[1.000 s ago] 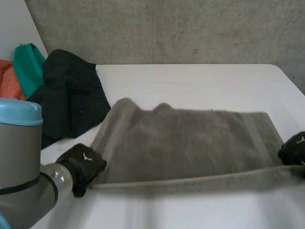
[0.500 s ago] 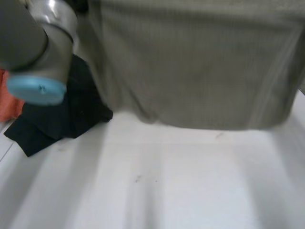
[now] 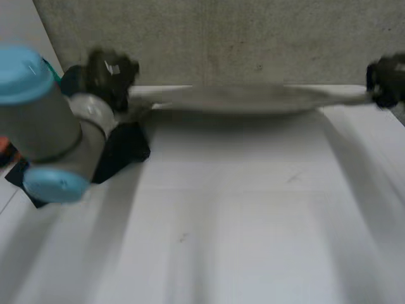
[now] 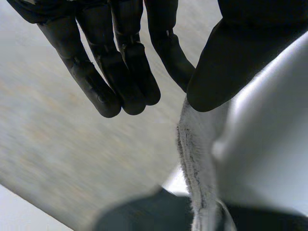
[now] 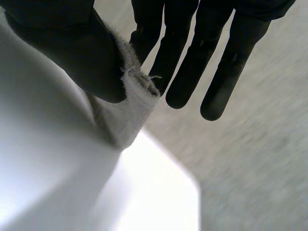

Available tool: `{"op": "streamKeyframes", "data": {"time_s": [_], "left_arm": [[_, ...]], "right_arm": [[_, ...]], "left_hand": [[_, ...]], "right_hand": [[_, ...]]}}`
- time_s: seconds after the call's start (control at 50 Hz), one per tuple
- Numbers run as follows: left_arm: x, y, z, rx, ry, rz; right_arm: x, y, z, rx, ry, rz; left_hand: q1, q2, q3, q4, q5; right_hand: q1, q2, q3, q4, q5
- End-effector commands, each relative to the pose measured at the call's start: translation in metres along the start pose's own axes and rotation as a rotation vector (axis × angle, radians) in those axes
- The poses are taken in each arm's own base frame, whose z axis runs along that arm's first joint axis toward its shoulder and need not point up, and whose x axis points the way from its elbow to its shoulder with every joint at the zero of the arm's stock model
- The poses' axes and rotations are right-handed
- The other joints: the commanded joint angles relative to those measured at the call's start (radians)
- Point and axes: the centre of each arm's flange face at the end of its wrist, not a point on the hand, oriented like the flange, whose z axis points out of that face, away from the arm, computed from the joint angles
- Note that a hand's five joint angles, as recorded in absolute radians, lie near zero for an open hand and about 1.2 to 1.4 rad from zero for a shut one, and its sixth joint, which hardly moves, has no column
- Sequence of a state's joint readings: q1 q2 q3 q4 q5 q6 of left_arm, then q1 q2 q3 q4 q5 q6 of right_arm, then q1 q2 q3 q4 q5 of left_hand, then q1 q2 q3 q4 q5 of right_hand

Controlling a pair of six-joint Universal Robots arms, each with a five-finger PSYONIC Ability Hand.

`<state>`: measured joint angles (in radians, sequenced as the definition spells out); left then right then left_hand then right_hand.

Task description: Fold the laundry.

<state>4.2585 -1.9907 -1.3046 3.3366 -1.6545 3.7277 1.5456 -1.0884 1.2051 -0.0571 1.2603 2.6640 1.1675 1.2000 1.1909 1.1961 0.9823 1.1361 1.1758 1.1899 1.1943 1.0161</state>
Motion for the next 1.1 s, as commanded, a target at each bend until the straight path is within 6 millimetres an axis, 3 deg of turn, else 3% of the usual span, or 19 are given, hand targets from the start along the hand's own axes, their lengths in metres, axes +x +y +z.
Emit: {"op": "streamKeyframes", "data": {"time_s": [0.02, 0.06, 0.12, 0.16, 0.24, 0.32, 0.44, 0.66, 0.78, 0.98, 1.1], "left_arm": [[0.049, 0.062, -0.046, -0.221, 0.182, 0.061], [0.056, 0.070, -0.061, -0.275, 0.226, 0.096], [0.064, 0.078, -0.100, -0.397, 0.320, 0.190], [0.063, 0.074, -0.132, -0.480, 0.389, 0.261], [0.055, 0.060, -0.171, -0.576, 0.467, 0.334], [0.055, 0.050, -0.184, -0.589, 0.516, 0.361], [0.062, 0.041, -0.147, -0.512, 0.467, 0.342], [0.076, 0.031, -0.019, -0.258, 0.229, 0.275], [0.085, 0.034, 0.030, -0.125, 0.152, 0.300], [0.096, 0.058, 0.064, -0.084, 0.100, 0.353], [0.102, 0.066, 0.071, -0.066, 0.107, 0.341]], "right_arm": [[-0.028, 0.060, -0.028, -0.254, -0.147, -0.101], [-0.031, 0.065, -0.039, -0.308, -0.190, -0.125], [-0.026, 0.067, -0.067, -0.423, -0.264, -0.196], [-0.018, 0.068, -0.093, -0.545, -0.342, -0.249], [-0.005, 0.063, -0.129, -0.679, -0.503, -0.319], [-0.004, 0.064, -0.130, -0.657, -0.579, -0.358], [-0.008, 0.075, -0.107, -0.631, -0.527, -0.300], [-0.016, 0.076, -0.039, -0.394, -0.290, -0.248], [-0.019, 0.082, -0.006, -0.279, -0.171, -0.248], [-0.023, 0.094, 0.031, -0.153, -0.039, -0.292], [-0.027, 0.108, 0.045, -0.139, 0.002, -0.311]], "left_hand": [[0.229, 0.196, 0.205, 0.200, 0.239], [0.229, 0.196, 0.205, 0.200, 0.239], [0.229, 0.196, 0.205, 0.200, 0.239], [0.229, 0.196, 0.205, 0.200, 0.239], [0.229, 0.196, 0.205, 0.200, 0.239], [0.229, 0.196, 0.205, 0.200, 0.239], [0.229, 0.196, 0.205, 0.200, 0.239], [0.229, 0.196, 0.205, 0.200, 0.239], [0.229, 0.196, 0.205, 0.200, 0.239], [0.229, 0.196, 0.205, 0.200, 0.239], [0.229, 0.196, 0.205, 0.200, 0.239]], "right_hand": [[0.260, 0.220, 0.206, 0.202, 0.206], [0.260, 0.220, 0.206, 0.202, 0.206], [0.260, 0.220, 0.206, 0.202, 0.206], [0.260, 0.220, 0.206, 0.202, 0.206], [0.260, 0.220, 0.206, 0.202, 0.206], [0.260, 0.220, 0.206, 0.202, 0.206], [0.260, 0.220, 0.206, 0.202, 0.206], [0.260, 0.220, 0.206, 0.202, 0.206], [0.260, 0.220, 0.206, 0.202, 0.206], [0.260, 0.220, 0.206, 0.202, 0.206], [0.260, 0.220, 0.206, 0.202, 0.206]]}}
